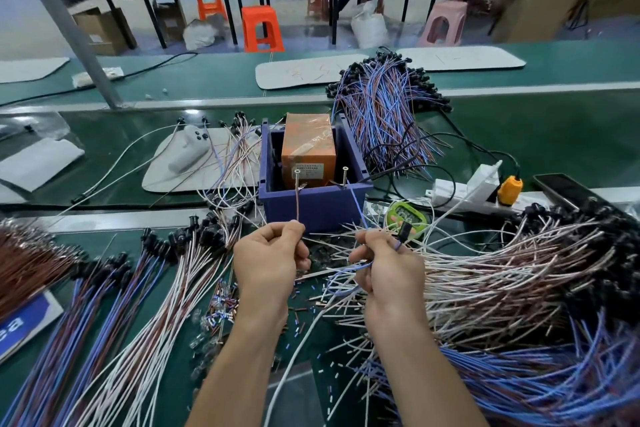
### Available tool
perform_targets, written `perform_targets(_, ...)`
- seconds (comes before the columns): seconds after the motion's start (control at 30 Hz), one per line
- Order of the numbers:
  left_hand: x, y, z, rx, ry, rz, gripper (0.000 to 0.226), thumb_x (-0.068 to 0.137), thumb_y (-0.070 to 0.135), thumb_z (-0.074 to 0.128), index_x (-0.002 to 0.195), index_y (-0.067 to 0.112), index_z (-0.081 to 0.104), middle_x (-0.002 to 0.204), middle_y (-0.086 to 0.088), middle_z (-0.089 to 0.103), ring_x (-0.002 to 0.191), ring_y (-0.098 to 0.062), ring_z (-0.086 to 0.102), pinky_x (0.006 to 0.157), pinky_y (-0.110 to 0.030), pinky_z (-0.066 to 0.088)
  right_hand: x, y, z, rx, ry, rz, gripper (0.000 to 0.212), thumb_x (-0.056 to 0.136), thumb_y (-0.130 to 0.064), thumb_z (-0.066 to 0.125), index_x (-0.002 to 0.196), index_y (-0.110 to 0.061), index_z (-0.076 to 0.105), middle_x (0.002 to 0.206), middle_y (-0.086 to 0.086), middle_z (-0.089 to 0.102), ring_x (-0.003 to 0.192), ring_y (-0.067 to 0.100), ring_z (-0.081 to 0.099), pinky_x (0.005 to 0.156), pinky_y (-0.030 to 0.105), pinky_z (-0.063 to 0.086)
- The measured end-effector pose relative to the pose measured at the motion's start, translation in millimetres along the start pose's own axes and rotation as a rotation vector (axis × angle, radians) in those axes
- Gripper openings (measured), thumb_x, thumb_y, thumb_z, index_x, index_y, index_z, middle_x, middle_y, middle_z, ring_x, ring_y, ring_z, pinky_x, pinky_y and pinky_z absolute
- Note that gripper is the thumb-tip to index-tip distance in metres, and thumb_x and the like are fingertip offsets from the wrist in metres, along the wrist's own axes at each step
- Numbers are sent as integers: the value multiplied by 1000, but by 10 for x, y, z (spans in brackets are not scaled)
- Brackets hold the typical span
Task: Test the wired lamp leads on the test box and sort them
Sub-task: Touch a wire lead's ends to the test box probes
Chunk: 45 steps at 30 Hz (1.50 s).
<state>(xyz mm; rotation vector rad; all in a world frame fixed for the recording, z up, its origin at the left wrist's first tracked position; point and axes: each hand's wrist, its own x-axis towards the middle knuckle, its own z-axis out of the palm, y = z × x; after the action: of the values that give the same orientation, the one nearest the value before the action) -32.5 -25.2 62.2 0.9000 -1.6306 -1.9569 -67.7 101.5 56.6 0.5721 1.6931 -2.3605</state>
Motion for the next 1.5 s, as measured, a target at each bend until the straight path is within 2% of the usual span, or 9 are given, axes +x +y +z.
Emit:
perform_targets(0.33,-37,49,-20,-13,-2,4,19,93,8,70,74,5,74,54,-6,62,42,-16,53,45,-24,48,-83,-36,-78,72,-29,19,26,102,-14,59,83,-3,73,57,5,61,45,10,41,39,19,28)
perform_targets(0.57,-361,161,-36,124,-378,12,14,87,11,76,76,16,83,64,-5,71,59,-9,61,59,-17,52,-348,-226,-378,-230,-350,-1,36,100,-14,60,68,-14,77,48,7,51,40,12,36,36,20,27)
perform_targets(0.8,-621,131,268,202,-593,-27,13,82,14,81,70,17,82,62,-2,70,56,-10,60,59,-20,52,-562,-490,-935,-389,-419,53,33,101,-21,61,72,-12,75,50,6,54,42,16,36,40,24,29)
perform_targets(0.97,-737,-18,476,416,-504,46,29,89,21,75,60,19,78,56,-2,69,50,-13,55,54,-29,50,-524,-721,-1552,-310,-176,-39,21,104,-8,49,115,-9,67,75,13,70,52,16,51,48,26,36)
perform_targets(1.1,-840,-100,524,754,-485,192,22,82,37,73,61,32,78,54,4,69,39,-6,51,51,-30,49,-482,-906,-2101,-482,38,-212,25,105,-6,46,101,-11,71,79,17,73,61,19,65,52,29,52)
perform_targets(1.2,-991,-130,569,930,-562,207,24,82,43,69,60,35,76,48,3,66,32,-8,48,42,-23,44,-439,-1064,-2393,-1018,273,-341,35,103,-26,51,78,-14,72,69,6,73,64,24,70,60,39,57)
perform_targets(1.3,-1088,-178,630,1021,-594,185,27,82,44,67,60,32,76,49,1,66,35,-12,53,50,-29,50,-417,-1180,-2477,-1435,428,-373,43,98,-36,55,64,-10,60,61,8,60,58,28,57,57,37,44)
perform_targets(1.4,-1169,-253,672,1122,-577,239,29,85,49,67,61,35,75,46,1,63,40,-15,56,49,-25,45,-373,-1187,-2457,-1536,472,-373,46,97,-42,60,62,-13,52,59,6,54,57,28,52,62,34,41)
perform_targets(1.5,-1204,-316,638,1124,-562,204,33,87,58,67,62,38,74,43,4,61,43,-19,59,50,-27,46,-348,-1158,-2461,-1509,427,-336,52,92,-45,72,61,-9,50,55,6,53,49,24,53,51,31,40)
